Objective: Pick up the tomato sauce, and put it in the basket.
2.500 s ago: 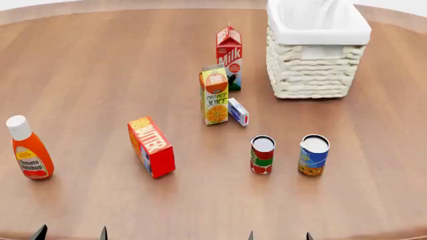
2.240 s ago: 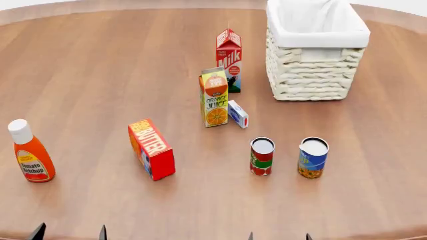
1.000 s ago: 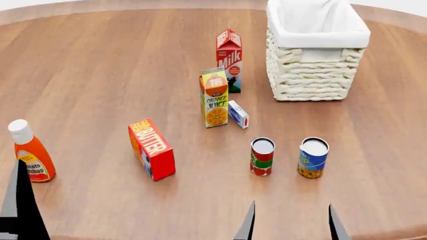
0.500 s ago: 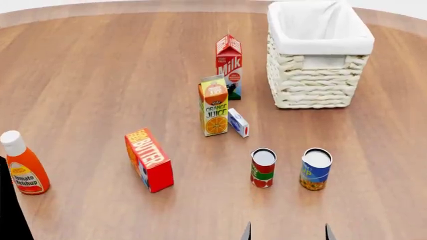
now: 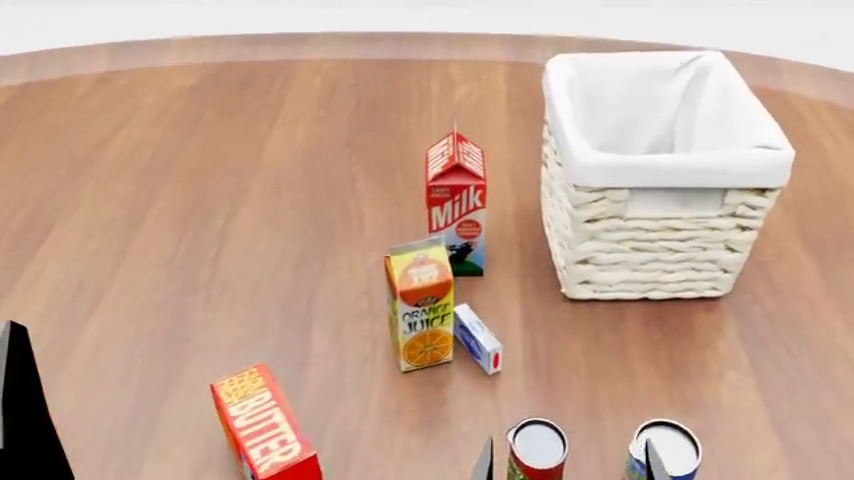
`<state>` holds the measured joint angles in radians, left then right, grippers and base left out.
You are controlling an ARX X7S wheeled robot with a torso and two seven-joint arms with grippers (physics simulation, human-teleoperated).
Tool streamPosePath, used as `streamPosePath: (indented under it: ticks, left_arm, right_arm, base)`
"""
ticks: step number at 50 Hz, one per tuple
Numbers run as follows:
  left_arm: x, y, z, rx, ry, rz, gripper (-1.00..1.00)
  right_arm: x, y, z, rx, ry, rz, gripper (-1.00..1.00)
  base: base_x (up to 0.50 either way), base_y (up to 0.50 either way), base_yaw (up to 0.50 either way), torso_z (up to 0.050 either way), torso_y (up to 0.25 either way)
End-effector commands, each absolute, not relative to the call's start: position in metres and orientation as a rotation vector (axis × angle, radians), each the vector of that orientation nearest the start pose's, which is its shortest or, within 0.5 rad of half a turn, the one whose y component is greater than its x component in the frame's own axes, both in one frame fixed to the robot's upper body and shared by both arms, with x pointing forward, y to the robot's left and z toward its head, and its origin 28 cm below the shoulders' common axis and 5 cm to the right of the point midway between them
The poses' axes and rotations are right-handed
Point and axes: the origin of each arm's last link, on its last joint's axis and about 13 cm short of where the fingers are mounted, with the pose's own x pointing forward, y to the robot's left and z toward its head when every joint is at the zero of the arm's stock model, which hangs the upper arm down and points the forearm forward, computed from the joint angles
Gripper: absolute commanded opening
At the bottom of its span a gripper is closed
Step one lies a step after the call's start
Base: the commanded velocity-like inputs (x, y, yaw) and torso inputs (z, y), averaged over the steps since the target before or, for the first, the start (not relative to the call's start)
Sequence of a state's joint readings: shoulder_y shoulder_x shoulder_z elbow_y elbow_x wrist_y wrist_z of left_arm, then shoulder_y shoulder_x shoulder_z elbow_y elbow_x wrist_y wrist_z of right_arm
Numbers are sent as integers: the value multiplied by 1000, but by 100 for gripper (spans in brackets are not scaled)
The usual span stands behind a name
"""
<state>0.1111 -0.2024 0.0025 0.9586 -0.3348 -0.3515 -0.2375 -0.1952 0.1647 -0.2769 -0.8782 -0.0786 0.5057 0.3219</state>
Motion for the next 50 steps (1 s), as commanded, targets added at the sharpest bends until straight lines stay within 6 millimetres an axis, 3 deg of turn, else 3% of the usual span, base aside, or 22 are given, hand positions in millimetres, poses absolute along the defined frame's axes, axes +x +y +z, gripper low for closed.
streamPosePath:
  ticks: [1, 34, 39, 50]
  left_arm:
    - [147, 211, 162, -144, -448, -34, 100]
    - [148, 210, 161, -150, -441, -33, 100]
    - [148, 209, 160, -152, -438, -35, 100]
    - [148, 210, 160, -153, -438, -33, 100]
  right_arm:
    - [139, -74, 120, -117, -186, -50, 100]
    - [142, -72, 117, -138, -160, -43, 100]
    - [141, -71, 118, -107, -197, -29, 100]
    - [140, -71, 119, -88, -210, -18, 100]
  base:
    - [500, 0, 0, 0, 0]
    - [495, 2, 0, 0, 1]
    - [0, -3, 0, 0, 0]
    - [0, -500, 0, 0, 0]
